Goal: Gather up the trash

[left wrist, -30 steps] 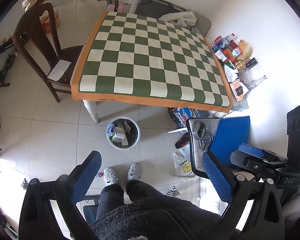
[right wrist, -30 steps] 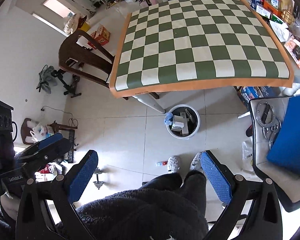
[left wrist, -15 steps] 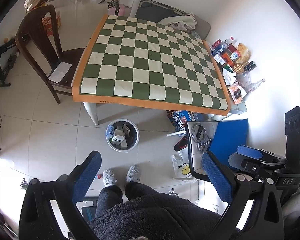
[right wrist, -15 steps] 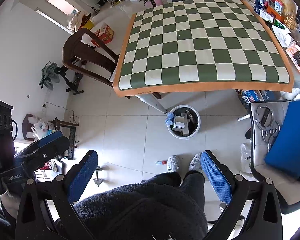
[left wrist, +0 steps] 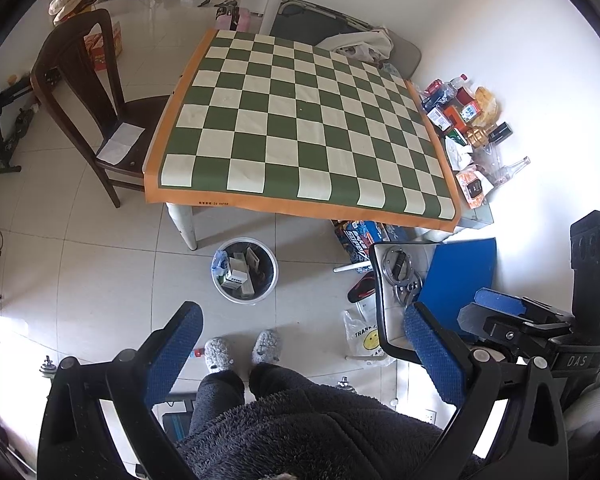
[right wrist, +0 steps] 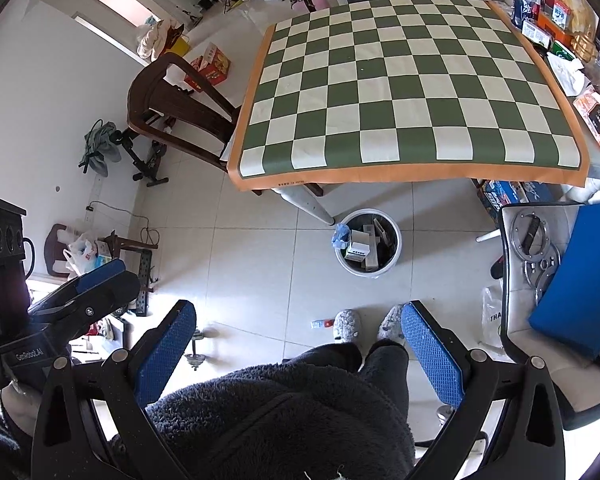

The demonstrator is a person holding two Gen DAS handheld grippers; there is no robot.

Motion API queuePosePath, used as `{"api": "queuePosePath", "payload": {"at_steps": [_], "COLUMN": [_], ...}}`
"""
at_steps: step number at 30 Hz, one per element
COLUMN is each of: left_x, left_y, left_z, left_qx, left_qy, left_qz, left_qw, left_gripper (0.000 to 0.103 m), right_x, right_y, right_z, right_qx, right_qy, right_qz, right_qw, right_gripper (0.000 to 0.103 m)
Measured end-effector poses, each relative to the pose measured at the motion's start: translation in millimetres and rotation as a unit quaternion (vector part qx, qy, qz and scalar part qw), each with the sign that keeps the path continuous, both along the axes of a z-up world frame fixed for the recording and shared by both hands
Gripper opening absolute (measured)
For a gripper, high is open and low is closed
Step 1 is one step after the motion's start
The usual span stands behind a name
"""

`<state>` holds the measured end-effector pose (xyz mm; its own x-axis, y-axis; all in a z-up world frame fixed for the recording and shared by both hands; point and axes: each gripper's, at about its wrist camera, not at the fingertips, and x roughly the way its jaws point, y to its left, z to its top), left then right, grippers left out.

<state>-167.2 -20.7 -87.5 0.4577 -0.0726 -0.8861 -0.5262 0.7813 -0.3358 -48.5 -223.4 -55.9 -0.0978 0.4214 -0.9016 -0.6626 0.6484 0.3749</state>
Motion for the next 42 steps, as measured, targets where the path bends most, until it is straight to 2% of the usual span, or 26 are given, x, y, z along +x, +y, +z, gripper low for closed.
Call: {"api": "queuePosePath", "payload": {"at_steps": [42], "left_x": [-4.7], "left_y": [2.8], "left_z": [0.4], "left_qx": [0.000], "left_qy": [-0.001], "left_qz": [-0.005], "left_qw": [1.0000], "left_gripper": [0.103], "right_x": [-2.2], "right_y": [2.8], "right_z": [2.0], "right_qx": [0.000], "right_qy": [0.000], "right_qz": [0.007], "right_qw": [1.000], "right_gripper": [0.103]}}
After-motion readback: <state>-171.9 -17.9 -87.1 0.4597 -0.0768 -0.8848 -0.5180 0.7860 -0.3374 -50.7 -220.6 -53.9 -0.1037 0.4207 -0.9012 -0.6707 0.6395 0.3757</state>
